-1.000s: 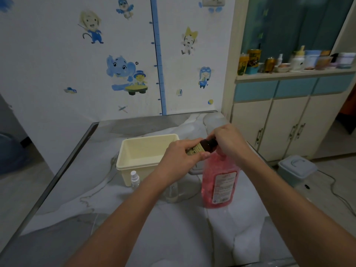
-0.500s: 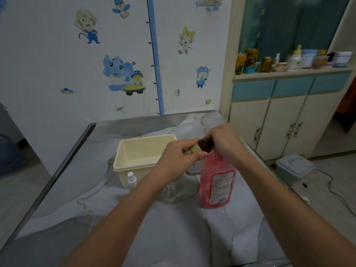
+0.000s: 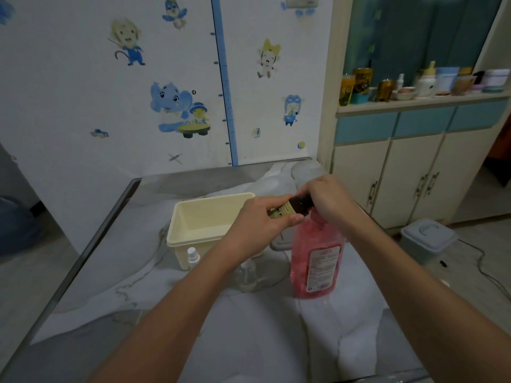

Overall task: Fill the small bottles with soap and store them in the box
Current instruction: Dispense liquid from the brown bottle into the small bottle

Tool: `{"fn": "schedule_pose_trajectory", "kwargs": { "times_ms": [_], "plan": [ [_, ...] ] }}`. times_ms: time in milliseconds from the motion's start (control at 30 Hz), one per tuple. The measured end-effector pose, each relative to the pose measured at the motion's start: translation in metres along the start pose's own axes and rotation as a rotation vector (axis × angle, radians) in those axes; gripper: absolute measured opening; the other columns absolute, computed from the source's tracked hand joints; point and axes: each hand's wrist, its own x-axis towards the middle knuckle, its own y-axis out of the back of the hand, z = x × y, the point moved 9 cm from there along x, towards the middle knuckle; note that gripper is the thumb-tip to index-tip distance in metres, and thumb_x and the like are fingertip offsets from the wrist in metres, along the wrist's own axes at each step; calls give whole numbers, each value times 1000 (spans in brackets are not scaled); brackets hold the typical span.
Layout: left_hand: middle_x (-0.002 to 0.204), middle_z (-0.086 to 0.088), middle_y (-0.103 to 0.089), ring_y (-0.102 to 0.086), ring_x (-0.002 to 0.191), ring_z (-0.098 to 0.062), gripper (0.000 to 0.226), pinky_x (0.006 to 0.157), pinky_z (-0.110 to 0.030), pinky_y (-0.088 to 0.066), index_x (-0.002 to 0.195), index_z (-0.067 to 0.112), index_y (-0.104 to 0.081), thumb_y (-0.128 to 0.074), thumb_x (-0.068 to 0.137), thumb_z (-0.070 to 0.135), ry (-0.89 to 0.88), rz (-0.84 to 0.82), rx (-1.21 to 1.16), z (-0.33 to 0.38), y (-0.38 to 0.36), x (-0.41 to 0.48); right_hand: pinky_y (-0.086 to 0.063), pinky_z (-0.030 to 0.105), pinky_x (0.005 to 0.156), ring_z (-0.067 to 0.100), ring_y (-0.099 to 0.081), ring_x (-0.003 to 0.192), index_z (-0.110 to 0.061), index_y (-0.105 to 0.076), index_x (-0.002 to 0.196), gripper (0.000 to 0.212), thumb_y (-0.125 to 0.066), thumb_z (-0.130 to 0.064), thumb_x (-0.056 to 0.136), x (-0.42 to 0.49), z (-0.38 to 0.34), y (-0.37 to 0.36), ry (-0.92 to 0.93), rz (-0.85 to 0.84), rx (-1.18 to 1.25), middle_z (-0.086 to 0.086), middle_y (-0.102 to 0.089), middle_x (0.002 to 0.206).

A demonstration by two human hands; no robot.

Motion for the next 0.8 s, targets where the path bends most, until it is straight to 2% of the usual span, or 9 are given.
{"fn": "schedule_pose_trajectory", "kwargs": {
  "times_ms": [133, 167, 333, 467, 500, 633, 700, 733, 800],
  "plan": [
    [77, 22, -66, -56, 66, 4, 34, 59, -10, -42, 102, 54, -61, -75, 80, 32, 9, -2, -5, -2, -3, -2, -46, 25, 83, 23, -61, 101, -17, -68, 119, 48, -72, -1, 74, 0, 6, -4, -19, 26, 84, 9, -66, 112],
    [77, 22, -66, -56, 66, 3, 35, 59, -11, -42, 101, 54, -60, -75, 80, 32, 13, -2, -3, -2, -3, -3, -47, 26, 82, 23, -62, 100, -16, -68, 119, 47, -72, -1, 75, -4, 6, -4, -52, 16, 164, 10, -66, 111],
    [80, 16, -69, -62, 75, -3, 32, 64, -13, -44, 105, 46, -67, -76, 78, 31, 18, -8, -12, 3, 1, -1, -47, 28, 89, 21, -60, 102, -22, -67, 119, 50, -77, -8, 71, -4, -4, 3, 28, 3, -36, 6, -67, 110],
    [97, 9, -73, -65, 88, -3, 36, 74, -16, -48, 114, 29, -70, -76, 79, 32, 19, -21, -6, 5, 5, 4, -48, 27, 54, 14, -55, 59, 3, -68, 106, 27, -57, -8, 84, -4, -14, 10, 167, 32, -214, 3, -60, 70],
    [96, 9, -73, -65, 88, -4, 35, 74, -17, -49, 114, 29, -70, -76, 79, 31, 20, -21, -11, 5, 5, 3, -48, 27, 55, 14, -56, 59, 2, -68, 106, 27, -56, -9, 85, -2, -19, 9, 225, 25, -315, 2, -61, 70],
    [85, 7, -72, -64, 78, -7, 32, 67, -18, -48, 111, 31, -71, -76, 79, 29, 15, 4, -44, -1, 2, 2, -45, 25, 91, 17, -60, 105, -30, -66, 119, 44, -73, -16, 78, -1, -12, 6, 53, -9, -184, 0, -68, 110],
    [77, 9, -70, -60, 69, -1, 31, 62, -13, -44, 109, 32, -72, -76, 79, 28, 12, 9, -43, -5, -1, 0, -43, 23, 93, 18, -59, 110, -32, -64, 122, 52, -74, -12, 76, 4, -3, 2, 2, -4, 29, 0, -67, 116],
    [77, 9, -70, -58, 68, 1, 31, 62, -12, -45, 109, 32, -72, -76, 79, 27, 17, 8, -48, -7, -2, 0, -43, 24, 93, 18, -59, 110, -31, -64, 123, 53, -75, -9, 75, 0, 3, -1, -122, -33, 174, 1, -67, 116],
    [82, 5, -72, -59, 70, 0, 33, 64, -16, -48, 111, 30, -71, -76, 79, 26, 32, 2, -62, -10, -5, -2, -44, 25, 92, 20, -60, 108, -29, -65, 123, 54, -75, -8, 74, 5, 11, -7, -127, -12, 219, 4, -67, 115]
  ]
}}
